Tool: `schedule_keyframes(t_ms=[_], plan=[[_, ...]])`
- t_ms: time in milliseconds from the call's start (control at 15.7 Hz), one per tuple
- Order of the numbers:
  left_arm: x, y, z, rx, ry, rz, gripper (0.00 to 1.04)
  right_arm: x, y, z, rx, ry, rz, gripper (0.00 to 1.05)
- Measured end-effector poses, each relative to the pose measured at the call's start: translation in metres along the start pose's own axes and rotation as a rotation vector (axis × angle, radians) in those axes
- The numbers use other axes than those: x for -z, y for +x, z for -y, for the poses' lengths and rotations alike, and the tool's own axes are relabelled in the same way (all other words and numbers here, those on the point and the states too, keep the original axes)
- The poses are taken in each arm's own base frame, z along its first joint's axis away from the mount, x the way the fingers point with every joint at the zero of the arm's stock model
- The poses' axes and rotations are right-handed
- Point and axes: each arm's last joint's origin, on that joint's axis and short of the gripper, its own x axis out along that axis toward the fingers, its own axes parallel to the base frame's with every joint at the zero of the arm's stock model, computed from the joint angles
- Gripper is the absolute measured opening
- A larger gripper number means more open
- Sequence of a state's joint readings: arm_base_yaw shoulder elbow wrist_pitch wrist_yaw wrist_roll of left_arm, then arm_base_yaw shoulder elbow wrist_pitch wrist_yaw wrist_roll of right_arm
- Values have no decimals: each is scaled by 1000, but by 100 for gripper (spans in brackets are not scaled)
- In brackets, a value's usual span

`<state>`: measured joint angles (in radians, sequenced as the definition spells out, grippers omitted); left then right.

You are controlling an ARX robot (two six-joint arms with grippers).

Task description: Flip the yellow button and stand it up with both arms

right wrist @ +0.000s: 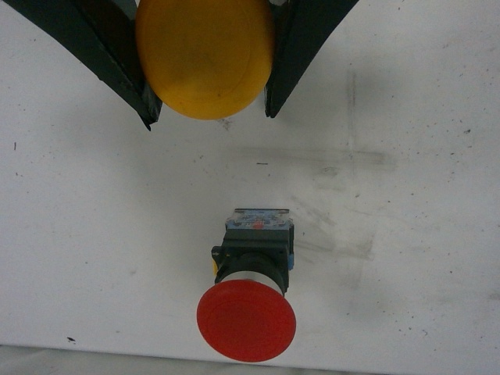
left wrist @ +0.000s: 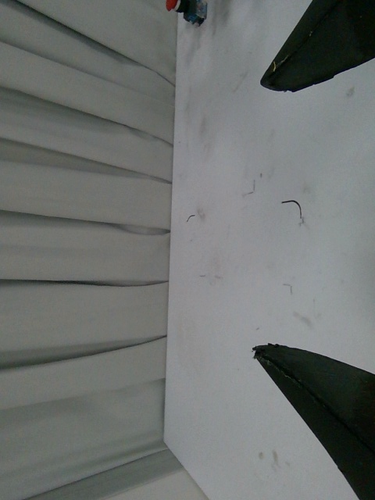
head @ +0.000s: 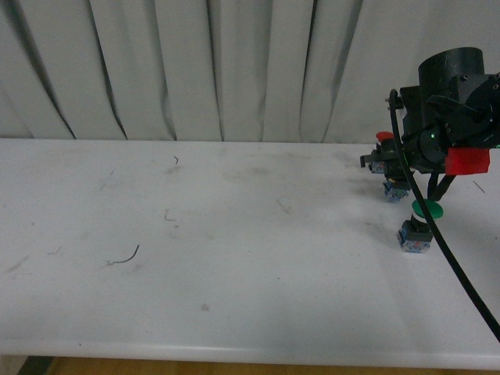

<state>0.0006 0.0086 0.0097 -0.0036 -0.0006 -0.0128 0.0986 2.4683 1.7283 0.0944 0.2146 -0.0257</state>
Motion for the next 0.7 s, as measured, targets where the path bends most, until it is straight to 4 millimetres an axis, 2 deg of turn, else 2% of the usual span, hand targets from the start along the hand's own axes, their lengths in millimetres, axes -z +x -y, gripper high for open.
schedule_keyframes(t_ms=[574,702], plan=[[0,0,0,0,0,0,98,5,6,-8,-8,-42,-13,36],[0,0,0,0,0,0,98,5,6,-8,-8,-47,-14,59]])
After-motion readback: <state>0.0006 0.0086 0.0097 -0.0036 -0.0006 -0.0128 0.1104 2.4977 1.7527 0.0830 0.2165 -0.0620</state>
